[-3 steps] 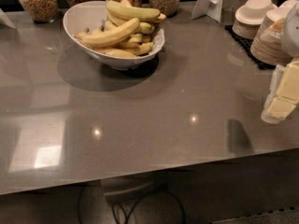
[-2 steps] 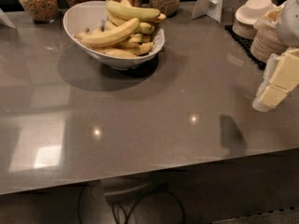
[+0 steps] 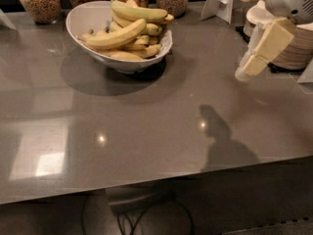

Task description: Pick banana from white bowl

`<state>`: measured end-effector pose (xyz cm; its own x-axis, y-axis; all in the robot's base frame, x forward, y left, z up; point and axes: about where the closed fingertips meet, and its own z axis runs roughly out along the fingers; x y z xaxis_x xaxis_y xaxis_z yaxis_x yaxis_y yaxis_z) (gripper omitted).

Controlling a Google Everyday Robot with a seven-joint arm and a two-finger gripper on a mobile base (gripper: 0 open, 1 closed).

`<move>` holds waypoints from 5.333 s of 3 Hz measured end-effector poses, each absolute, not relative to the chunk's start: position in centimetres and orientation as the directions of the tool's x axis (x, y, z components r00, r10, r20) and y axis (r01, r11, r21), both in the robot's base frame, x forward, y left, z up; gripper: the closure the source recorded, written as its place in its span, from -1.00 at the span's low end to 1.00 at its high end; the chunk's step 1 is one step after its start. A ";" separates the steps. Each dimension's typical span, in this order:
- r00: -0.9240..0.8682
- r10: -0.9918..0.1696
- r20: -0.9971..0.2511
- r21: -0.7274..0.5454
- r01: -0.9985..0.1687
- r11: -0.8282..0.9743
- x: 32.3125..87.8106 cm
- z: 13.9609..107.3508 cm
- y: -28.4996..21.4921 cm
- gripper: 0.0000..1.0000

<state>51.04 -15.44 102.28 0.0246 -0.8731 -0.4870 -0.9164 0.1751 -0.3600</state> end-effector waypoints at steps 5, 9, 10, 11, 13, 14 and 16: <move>0.352 -0.811 -0.467 -0.488 -0.868 -0.095 60.2 103.2 -6.5 -1.00; 0.418 -0.733 -0.537 -0.336 -0.903 -0.268 66.5 96.6 2.8 -0.98; 0.435 -0.716 -0.546 -0.326 -0.897 -0.297 67.4 96.4 5.0 -0.88; 0.445 -0.705 -0.552 -0.317 -0.894 -0.317 68.1 96.0 6.6 -0.80; 0.421 -0.717 -0.556 -0.269 -0.907 -0.325 69.1 93.9 7.6 -0.70; 0.410 -0.725 -0.553 -0.254 -0.912 -0.322 69.2 93.3 7.4 -0.32; 0.391 -0.734 -0.556 -0.251 -0.920 -0.300 68.9 94.1 6.6 0.58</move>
Offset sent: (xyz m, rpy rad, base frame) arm 0.0244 0.0297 0.0111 0.0410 -0.0226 0.0867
